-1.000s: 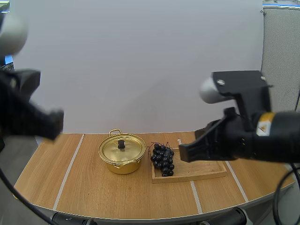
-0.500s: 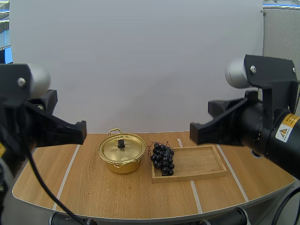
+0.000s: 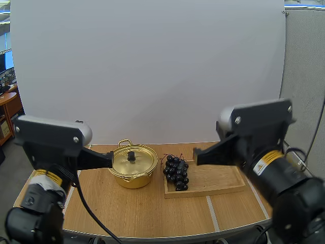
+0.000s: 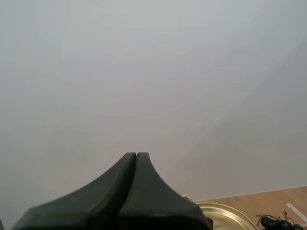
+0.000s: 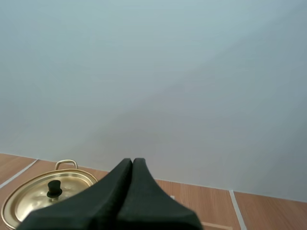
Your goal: Open the pot, put the pineapple inside, and close it
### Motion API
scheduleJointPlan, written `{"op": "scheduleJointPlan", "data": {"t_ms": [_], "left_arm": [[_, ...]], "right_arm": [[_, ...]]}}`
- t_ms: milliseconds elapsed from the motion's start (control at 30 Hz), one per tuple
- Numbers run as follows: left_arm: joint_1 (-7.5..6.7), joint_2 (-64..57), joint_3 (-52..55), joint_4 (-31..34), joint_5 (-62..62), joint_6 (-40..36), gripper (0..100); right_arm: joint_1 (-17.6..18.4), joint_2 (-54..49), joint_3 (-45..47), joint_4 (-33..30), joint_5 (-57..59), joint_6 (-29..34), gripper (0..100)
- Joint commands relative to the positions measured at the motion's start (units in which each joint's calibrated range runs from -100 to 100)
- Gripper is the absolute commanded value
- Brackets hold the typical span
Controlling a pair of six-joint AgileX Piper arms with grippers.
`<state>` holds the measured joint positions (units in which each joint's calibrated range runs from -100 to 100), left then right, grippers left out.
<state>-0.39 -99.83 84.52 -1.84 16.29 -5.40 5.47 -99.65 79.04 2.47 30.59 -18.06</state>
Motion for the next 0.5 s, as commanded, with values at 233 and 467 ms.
{"op": "scheduleJointPlan", "data": {"t_ms": [233, 467], "left_arm": [[0.08, -0.2, 11.5, -0.4, -12.4, -0.4, 0], [0.08, -0.2, 15.5, -0.4, -12.7, -0.4, 0]], "right_arm": [[-0.3, -0.3, 14.2, -1.2, -8.8, -0.5, 0], [-3.7, -0.3, 15.6, -0.6, -8.8, -0.5, 0]]}}
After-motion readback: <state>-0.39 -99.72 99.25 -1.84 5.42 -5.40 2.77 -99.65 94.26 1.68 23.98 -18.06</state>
